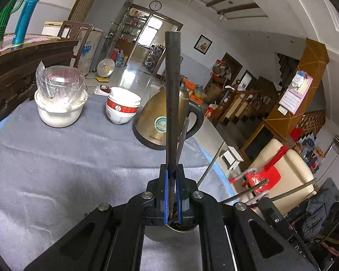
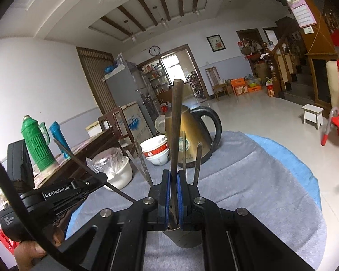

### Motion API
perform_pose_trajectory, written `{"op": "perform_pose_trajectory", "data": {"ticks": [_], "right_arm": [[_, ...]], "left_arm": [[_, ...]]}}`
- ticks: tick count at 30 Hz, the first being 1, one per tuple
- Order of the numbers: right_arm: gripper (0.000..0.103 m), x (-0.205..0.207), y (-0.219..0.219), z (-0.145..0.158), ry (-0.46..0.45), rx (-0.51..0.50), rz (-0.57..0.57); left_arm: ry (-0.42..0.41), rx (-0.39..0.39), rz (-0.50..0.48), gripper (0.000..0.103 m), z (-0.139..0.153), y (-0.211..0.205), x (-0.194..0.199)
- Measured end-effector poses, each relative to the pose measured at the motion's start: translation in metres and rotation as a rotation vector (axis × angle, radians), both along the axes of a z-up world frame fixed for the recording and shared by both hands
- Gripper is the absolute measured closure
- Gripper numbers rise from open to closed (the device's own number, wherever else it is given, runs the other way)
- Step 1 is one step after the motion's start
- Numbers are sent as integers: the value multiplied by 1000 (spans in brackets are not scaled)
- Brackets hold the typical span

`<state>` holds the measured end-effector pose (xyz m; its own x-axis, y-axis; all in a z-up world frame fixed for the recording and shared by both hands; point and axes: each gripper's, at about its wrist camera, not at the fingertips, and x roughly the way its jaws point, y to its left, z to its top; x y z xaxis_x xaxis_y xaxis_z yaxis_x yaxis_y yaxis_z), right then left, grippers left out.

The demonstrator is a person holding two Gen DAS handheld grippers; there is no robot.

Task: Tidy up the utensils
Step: 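Lower both chopsticks into the grey holder cup, then open both tools to release the chopsticks into the cup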

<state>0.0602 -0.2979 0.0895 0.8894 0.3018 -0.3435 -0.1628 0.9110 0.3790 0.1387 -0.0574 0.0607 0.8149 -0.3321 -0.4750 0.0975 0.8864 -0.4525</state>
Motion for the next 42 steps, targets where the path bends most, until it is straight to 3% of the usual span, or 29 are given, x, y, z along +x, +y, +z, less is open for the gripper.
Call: {"op": "perform_pose_trajectory", "data": {"ticks": [38, 40, 42], "right_arm": [[94, 37, 21, -25, 137, -73, 55], [94, 37, 23, -23, 140, -92, 55], [94, 36, 25, -20, 138, -112, 52]], "left_arm": [[109, 50, -44, 97, -24, -11, 21], [110, 46, -36, 90, -20, -8, 19], [108, 39, -21, 67, -16, -4, 17]]}}
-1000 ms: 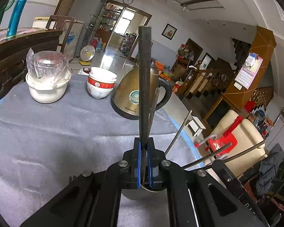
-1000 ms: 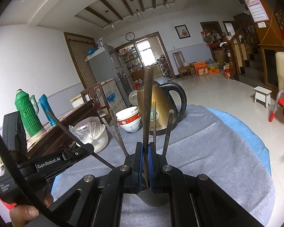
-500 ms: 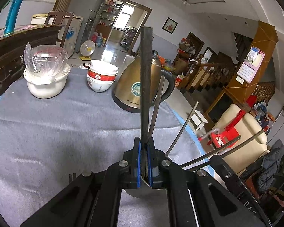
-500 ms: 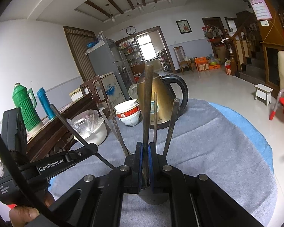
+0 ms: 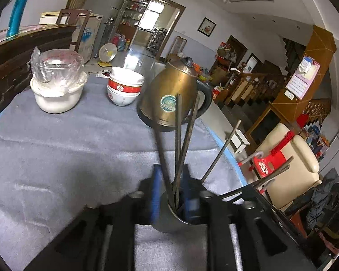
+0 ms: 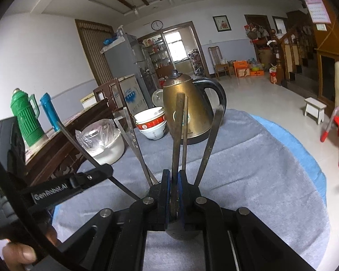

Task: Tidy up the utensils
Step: 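Open both tools to release the chopsticks into the cup, then move both open tools back to the last chopsticks on the cloth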

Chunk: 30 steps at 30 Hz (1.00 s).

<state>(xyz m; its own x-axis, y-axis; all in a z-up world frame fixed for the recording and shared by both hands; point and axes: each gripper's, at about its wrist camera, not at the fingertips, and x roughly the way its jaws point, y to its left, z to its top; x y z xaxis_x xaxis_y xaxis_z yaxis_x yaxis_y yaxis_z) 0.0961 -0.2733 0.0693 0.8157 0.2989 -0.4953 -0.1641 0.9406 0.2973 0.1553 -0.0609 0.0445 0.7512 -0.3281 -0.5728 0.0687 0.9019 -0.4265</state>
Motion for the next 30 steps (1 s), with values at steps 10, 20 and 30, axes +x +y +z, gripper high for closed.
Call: {"op": "perform_pose_trajectory", "data": {"ticks": [10, 20, 30], "right_arm": [[91, -24, -15, 31, -68, -1, -91], [20, -83, -14, 47, -182, -6, -108], [21, -93, 23, -52, 184, -19, 109]], "left_arm": [[-79, -18, 83, 43, 30, 40, -32], [-83, 37, 176, 28, 18, 89, -85], [296, 128, 256, 28, -100, 134, -116]]}}
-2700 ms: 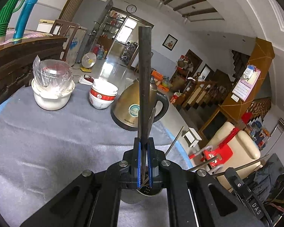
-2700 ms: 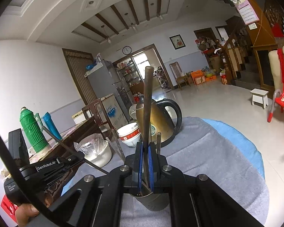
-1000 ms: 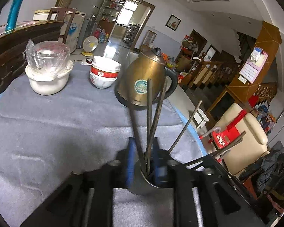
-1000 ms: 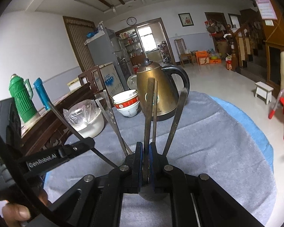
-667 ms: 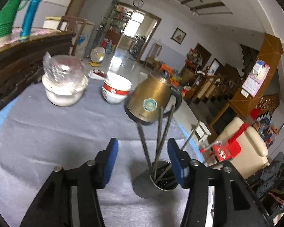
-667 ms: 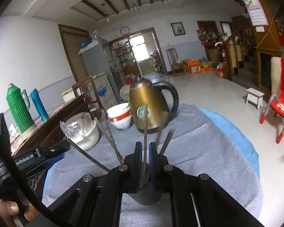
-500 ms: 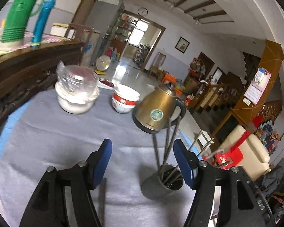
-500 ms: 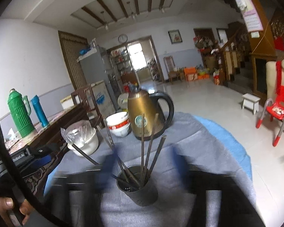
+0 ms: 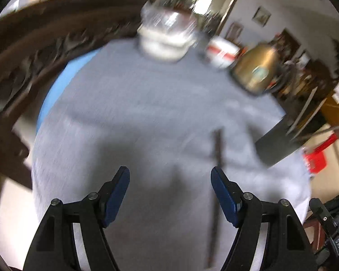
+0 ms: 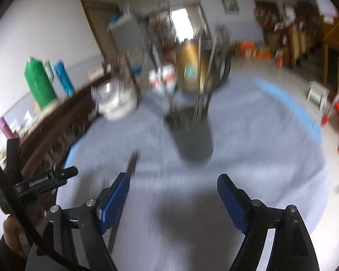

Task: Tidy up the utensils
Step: 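Move both open tools back to the last chopsticks on the cloth, then grasp one remaining dark chopstick with the right tool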

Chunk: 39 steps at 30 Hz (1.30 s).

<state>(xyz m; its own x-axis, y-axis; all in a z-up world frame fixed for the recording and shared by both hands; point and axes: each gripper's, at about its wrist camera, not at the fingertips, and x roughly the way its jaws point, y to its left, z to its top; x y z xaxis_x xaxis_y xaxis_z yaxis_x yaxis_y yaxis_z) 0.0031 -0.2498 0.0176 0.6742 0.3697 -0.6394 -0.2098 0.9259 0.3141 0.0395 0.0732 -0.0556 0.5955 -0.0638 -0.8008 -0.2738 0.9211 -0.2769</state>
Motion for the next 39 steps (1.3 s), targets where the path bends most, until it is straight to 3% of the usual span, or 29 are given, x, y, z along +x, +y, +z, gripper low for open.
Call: {"op": "perform_pose_trajectory", "data": {"ticks": [2, 5, 7, 11, 14, 19, 28, 29, 35, 39], "right_arm": [[21, 1, 6, -20, 86, 5, 30], [22, 3, 15, -39, 157, 6, 65], [24, 4, 23, -45, 183, -4, 88], [47, 15, 39, -51, 234, 3, 132], [54, 25, 54, -56, 269, 25, 161], [62, 48, 84, -58, 297, 32, 201], [67, 87, 135, -77, 387, -40, 229], [74, 89, 135, -82, 405, -47, 222], [87, 87, 124, -80, 409, -85, 208], [86, 92, 106, -82, 462, -57, 200]], "left_arm": [[70, 0, 6, 28, -20, 5, -4], [108, 2, 2, 28, -33, 6, -8], [114, 3, -11, 28, -37, 5, -10], [116, -3, -35, 28, -42, -3, -13], [119, -6, -54, 28, -44, -10, -15], [112, -3, -67, 28, -41, -11, -18], [114, -14, -59, 28, -40, -5, -22], [114, -14, -61, 28, -40, -5, -21], [114, -3, -64, 28, -40, -7, -20], [118, -5, -81, 28, -40, -12, -17]]}}
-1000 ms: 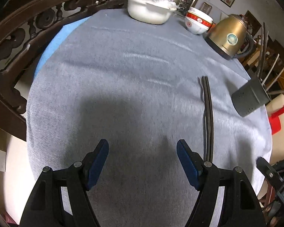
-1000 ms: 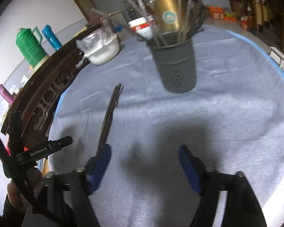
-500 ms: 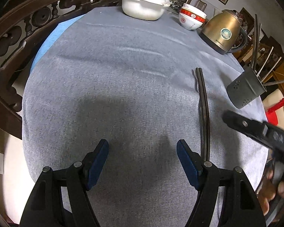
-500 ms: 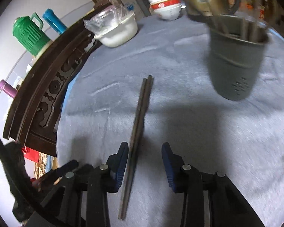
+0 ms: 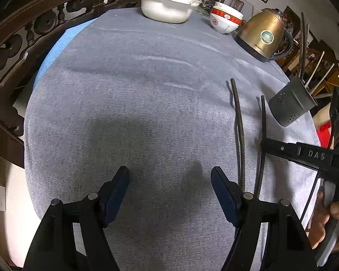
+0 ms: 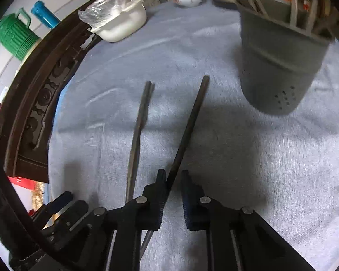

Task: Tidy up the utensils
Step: 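Grasp one remaining dark chopstick with the right tool, then grasp the other dark chopstick with the left tool while the right tool holds its own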

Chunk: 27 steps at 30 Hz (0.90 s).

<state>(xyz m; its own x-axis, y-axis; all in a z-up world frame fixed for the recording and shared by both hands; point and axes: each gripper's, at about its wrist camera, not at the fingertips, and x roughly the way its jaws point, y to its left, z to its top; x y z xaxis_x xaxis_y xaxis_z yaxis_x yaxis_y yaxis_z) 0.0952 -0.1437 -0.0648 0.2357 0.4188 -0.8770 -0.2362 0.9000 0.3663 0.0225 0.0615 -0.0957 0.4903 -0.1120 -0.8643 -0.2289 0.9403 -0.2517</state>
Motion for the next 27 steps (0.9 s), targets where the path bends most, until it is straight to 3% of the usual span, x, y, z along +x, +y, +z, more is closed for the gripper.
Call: {"op": "perform_pose_trajectory", "data": {"ticks": [9, 13, 17, 27], "right_arm": [[89, 18, -4, -2, 25, 40, -66], [95, 16, 3, 3, 21, -63, 61], [94, 12, -2, 4, 71, -169, 206], [93, 13, -31, 1, 109, -39, 114]], "left_arm": [[14, 7, -25, 28, 4, -8, 1], [17, 17, -47, 28, 7, -12, 2], [27, 16, -74, 28, 9, -22, 9], [114, 5, -143, 29, 26, -50, 74]]}}
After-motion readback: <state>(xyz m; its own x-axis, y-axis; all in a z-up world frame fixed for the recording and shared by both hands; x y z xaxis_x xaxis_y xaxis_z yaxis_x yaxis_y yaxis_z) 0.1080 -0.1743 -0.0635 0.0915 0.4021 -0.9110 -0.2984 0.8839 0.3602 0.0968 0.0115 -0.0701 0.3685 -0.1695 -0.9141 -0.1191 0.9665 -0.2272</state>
